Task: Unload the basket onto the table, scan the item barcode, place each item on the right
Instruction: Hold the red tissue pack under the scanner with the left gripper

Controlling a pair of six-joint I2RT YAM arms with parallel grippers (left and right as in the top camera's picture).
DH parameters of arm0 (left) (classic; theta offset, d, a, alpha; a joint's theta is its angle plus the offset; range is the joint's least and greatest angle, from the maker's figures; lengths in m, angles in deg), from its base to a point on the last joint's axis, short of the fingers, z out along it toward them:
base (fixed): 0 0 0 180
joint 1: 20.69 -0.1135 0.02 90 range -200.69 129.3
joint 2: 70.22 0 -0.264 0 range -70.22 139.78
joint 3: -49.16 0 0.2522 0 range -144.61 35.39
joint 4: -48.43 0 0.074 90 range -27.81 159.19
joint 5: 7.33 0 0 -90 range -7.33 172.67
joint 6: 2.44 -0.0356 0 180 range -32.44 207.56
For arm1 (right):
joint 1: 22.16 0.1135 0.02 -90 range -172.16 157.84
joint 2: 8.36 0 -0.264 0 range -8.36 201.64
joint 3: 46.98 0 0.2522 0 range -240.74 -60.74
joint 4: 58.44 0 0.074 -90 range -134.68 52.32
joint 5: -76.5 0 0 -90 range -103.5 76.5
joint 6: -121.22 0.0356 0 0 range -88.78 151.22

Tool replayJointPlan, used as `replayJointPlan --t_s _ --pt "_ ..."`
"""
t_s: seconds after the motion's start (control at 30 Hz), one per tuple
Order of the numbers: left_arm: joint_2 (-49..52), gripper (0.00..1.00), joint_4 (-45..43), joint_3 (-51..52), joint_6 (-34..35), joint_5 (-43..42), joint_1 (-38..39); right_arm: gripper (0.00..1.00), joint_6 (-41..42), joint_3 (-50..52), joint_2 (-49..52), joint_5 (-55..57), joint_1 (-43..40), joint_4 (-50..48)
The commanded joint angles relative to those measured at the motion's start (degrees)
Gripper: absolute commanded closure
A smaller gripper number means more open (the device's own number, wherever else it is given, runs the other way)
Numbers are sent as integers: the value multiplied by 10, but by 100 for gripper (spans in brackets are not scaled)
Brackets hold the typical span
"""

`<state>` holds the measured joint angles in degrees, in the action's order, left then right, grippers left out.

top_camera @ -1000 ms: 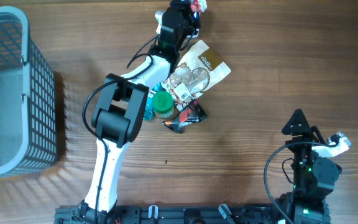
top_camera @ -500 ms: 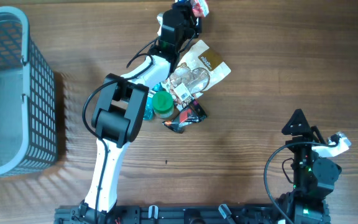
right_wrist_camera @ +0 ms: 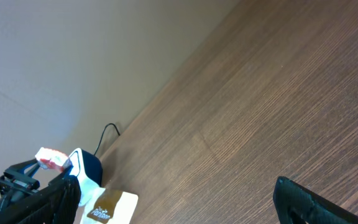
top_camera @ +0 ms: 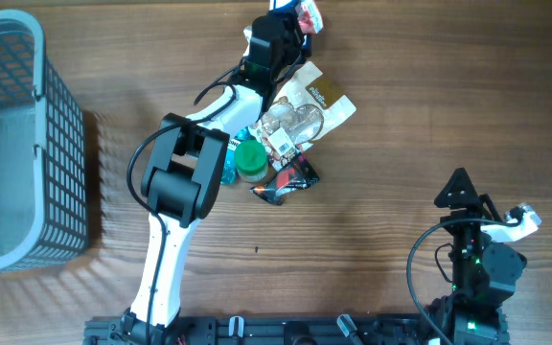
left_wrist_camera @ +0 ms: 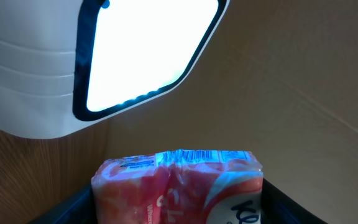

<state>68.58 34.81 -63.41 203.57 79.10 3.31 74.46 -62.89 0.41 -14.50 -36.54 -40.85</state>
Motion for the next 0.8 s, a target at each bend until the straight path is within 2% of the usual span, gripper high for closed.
replayJointPlan --t_s 0.0,0.77 --pt "9 35 -2 -12 90 -10 4 0 -10 0 0 10 -2 -2" --pt "9 35 15 -12 90 -19 -17 0 -10 0 0 10 -2 -2"
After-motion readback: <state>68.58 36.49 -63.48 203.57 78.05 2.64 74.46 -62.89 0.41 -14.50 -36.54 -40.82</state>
